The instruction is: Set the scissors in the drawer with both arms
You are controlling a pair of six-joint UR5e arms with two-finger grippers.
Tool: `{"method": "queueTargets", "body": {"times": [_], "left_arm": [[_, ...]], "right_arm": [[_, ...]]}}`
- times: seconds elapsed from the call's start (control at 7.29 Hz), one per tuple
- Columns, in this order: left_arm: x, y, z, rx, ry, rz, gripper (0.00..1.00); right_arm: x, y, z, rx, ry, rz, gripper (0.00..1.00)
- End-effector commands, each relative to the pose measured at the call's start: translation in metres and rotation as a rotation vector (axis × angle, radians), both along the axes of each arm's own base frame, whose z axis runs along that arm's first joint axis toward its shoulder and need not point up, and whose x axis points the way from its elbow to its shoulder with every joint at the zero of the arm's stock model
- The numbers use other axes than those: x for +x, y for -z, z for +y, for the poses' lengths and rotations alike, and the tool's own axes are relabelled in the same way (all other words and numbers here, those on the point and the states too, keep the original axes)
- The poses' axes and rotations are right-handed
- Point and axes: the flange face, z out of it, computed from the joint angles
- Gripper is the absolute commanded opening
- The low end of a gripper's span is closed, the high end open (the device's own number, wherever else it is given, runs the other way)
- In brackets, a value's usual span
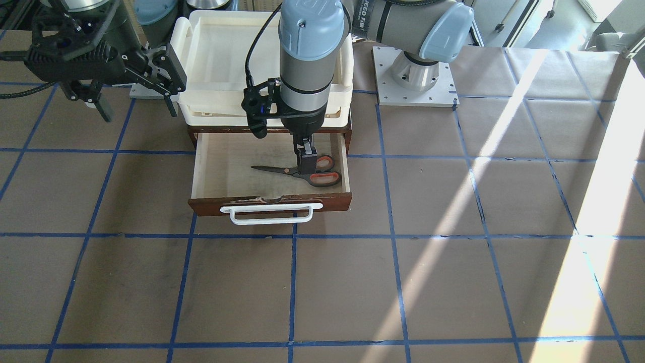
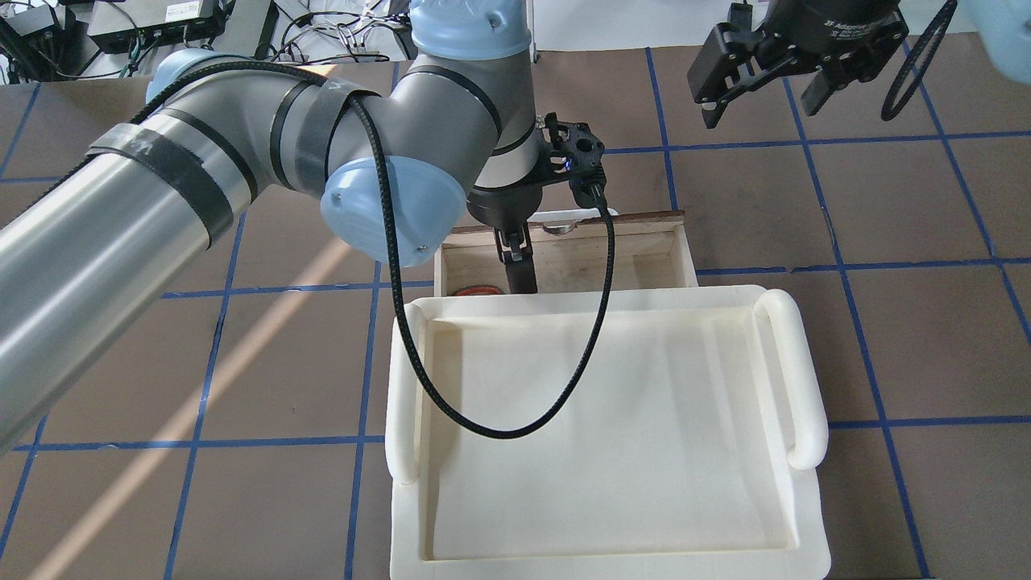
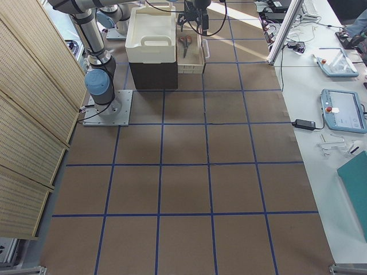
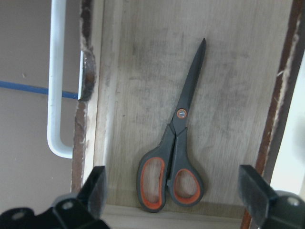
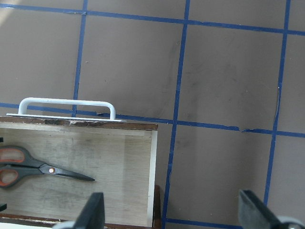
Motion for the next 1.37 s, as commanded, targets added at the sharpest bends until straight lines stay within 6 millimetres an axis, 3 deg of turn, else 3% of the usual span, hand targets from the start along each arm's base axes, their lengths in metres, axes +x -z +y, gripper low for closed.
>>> {"method": "queueTargets", "body": {"times": [0.0,0.27,0.55,0.69,0.82,1.1,1.23], "left_arm": [[0.011,-0.042,-0.011,-0.045,-0.415,0.038,1.00],[0.059,-0.068,-0.031,-0.067,-0.777,0.056,1.00],[0.128,-0.085,-0.053,-0.088,-1.003,0.068,1.00],[0.178,-0.095,-0.064,-0.132,-1.112,0.028,1.00],[0.211,-0.098,-0.068,-0.148,-1.166,0.006,1.00],[0.245,-0.107,-0.058,-0.130,-1.227,-0.006,1.00],[0.251,-0.111,-0.053,-0.125,-1.242,-0.007,1.00]], "right_arm": [[0.000,0.000,0.001,0.004,0.002,0.000,1.00],[0.000,0.000,0.000,0.001,0.002,0.000,1.00],[0.000,-0.001,0.000,-0.003,0.002,0.000,1.00],[0.000,0.000,0.000,0.000,0.002,0.000,1.00],[0.000,0.000,0.000,0.001,0.002,0.000,1.00],[0.000,0.001,0.000,0.004,0.002,0.000,1.00],[0.000,0.001,-0.001,0.004,0.000,0.000,1.00]]}}
